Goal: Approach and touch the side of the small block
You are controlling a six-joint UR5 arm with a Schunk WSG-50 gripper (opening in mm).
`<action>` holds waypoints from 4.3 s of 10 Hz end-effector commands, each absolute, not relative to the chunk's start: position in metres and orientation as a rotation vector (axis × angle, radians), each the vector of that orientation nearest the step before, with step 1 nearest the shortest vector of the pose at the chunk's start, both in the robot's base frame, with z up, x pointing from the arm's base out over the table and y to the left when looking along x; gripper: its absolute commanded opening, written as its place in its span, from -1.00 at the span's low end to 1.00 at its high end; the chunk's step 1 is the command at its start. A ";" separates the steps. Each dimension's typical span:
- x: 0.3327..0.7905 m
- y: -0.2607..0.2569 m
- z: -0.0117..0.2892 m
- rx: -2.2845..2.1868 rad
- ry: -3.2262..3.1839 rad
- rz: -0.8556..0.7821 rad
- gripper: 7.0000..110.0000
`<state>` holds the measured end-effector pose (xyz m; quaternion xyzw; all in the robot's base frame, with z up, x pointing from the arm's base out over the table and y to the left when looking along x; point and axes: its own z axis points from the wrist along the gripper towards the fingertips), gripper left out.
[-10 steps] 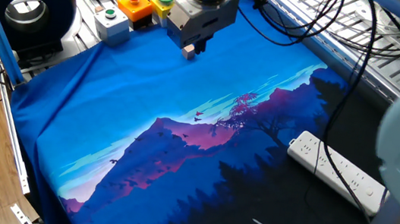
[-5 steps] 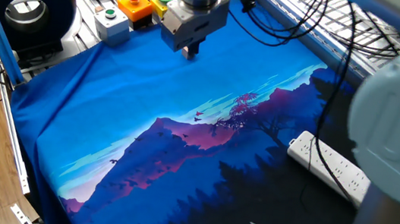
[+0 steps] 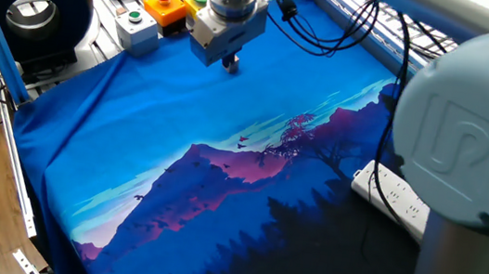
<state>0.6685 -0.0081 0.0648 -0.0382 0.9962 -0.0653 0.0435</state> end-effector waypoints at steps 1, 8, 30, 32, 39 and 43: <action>0.686 -0.013 0.051 -0.115 3.022 -0.190 -1.00; 0.680 -0.001 0.049 -0.012 3.048 -0.106 -1.00; 0.726 0.002 0.046 -0.097 2.991 -0.008 -1.00; 0.714 0.001 0.040 -0.071 3.050 -0.011 -1.00; 0.706 0.001 0.036 -0.068 3.088 -0.007 -1.00; 0.702 0.003 0.036 -0.061 3.103 0.003 -1.00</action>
